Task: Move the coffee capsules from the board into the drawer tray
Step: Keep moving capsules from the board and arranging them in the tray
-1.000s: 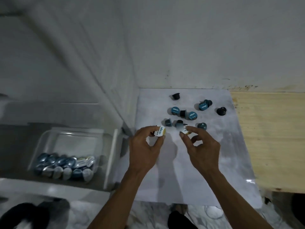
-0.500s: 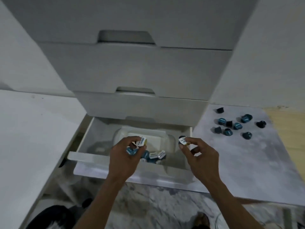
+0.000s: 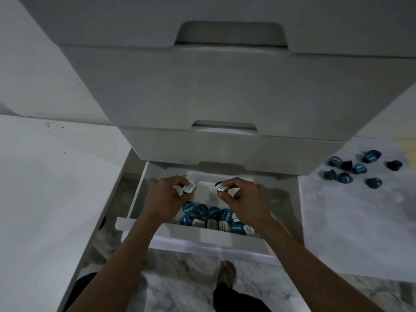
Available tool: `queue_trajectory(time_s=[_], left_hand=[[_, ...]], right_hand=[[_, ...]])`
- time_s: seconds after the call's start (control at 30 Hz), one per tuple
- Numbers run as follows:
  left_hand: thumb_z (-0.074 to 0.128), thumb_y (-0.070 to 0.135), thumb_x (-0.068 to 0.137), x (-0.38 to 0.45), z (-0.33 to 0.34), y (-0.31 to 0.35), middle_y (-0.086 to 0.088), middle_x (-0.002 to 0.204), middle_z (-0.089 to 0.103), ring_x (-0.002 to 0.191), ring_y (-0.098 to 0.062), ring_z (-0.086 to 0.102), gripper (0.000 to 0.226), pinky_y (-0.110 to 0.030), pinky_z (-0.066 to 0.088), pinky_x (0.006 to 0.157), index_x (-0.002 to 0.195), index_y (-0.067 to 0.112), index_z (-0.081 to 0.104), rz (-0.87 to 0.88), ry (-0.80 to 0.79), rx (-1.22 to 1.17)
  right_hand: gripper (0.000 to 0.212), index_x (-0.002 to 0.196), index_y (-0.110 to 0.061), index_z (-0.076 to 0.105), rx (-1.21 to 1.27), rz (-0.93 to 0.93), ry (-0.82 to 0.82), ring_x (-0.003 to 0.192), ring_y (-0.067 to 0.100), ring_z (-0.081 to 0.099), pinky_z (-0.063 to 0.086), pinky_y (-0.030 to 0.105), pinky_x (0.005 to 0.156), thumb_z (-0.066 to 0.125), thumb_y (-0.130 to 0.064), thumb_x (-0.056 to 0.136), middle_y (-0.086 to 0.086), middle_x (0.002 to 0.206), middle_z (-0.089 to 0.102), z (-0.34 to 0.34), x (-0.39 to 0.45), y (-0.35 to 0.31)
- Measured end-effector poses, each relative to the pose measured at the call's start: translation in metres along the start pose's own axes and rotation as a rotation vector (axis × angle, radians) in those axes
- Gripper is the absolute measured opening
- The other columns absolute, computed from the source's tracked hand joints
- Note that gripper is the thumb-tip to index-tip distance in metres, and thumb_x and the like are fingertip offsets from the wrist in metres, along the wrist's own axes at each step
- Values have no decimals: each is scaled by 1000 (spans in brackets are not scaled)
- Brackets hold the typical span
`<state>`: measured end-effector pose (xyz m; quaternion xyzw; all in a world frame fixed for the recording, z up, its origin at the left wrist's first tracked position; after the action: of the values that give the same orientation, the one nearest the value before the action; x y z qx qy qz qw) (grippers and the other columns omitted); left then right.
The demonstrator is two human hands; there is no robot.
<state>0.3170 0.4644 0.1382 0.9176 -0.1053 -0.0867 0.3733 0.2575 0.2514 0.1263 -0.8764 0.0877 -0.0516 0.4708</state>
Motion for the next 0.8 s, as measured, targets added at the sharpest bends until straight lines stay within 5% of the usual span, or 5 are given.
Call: queue_trajectory(time_s=[0.1, 0.3, 0.57, 0.8], left_hand=[[82, 22, 73, 15, 16, -15, 18, 70, 63, 56, 6, 59, 23, -9, 43, 59, 94, 24, 71, -12, -96, 49], [79, 16, 76, 35, 45, -36, 10, 88, 71, 54, 7, 54, 19, -11, 41, 61, 91, 23, 72, 23, -209, 107], [75, 18, 78, 50, 70, -55, -2, 96, 72, 75, -15, 66, 14, -36, 57, 73, 92, 19, 71, 32, -335, 194], [74, 17, 81, 53, 80, -57, -8, 91, 67, 75, -20, 62, 10, -24, 43, 61, 86, 18, 66, 15, -367, 263]], right_hand=[[18, 97, -28, 72, -88, 18, -100, 52, 4, 60, 49, 15, 59, 77, -31, 79, -20, 85, 68, 29, 18, 14], [18, 97, -33, 69, -203, 96, -293, 68, 9, 61, 56, 33, 67, 71, -30, 80, -11, 91, 72, 72, 33, 37], [21, 99, -26, 68, -267, 122, -360, 85, 20, 66, 56, 37, 73, 69, -23, 78, -1, 90, 72, 104, 38, 44], [20, 96, -19, 67, -238, 126, -355, 79, 17, 64, 55, 34, 75, 71, -11, 77, 1, 89, 71, 106, 41, 51]])
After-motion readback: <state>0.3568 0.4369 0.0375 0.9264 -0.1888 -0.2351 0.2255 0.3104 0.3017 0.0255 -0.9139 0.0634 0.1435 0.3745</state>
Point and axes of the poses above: each hand's wrist, its own x-axis towards the middle knuckle, its own z-axis out of the palm, y = z × x, the point moved 9 cm from there along x, towards the middle knuckle
